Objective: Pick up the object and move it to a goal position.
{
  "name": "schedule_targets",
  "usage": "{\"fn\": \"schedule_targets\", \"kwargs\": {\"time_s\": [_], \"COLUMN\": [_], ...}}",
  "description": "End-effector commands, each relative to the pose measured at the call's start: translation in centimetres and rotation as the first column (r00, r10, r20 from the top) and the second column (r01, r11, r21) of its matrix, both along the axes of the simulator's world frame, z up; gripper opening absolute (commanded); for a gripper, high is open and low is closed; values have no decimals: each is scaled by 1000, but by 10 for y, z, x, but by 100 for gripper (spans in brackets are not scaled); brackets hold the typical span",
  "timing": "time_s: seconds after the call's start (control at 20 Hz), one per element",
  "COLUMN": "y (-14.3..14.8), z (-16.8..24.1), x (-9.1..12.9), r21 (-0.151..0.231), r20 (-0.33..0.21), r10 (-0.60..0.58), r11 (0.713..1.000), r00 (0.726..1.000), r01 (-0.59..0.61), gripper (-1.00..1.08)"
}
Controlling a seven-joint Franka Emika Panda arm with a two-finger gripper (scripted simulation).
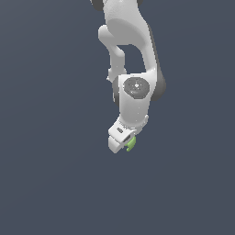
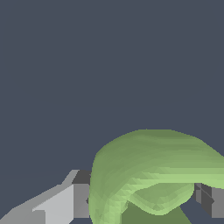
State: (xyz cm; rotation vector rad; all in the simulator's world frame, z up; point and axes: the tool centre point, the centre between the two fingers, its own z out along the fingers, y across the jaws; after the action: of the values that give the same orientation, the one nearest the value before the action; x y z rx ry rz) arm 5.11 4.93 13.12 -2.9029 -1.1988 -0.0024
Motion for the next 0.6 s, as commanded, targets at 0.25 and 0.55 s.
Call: {"fn": "schedule_targets", "kwargs": {"time_s": [0.25, 0.55], "y": [-7, -11], "z": [42, 68], "x": [36, 61], "r21": [0, 0], "r20": [-1, -1], "r10": [0, 0], "r11": [1000, 1000], "r00": [1000, 1000], "r01": [0, 0], "gripper": [-100, -100]}}
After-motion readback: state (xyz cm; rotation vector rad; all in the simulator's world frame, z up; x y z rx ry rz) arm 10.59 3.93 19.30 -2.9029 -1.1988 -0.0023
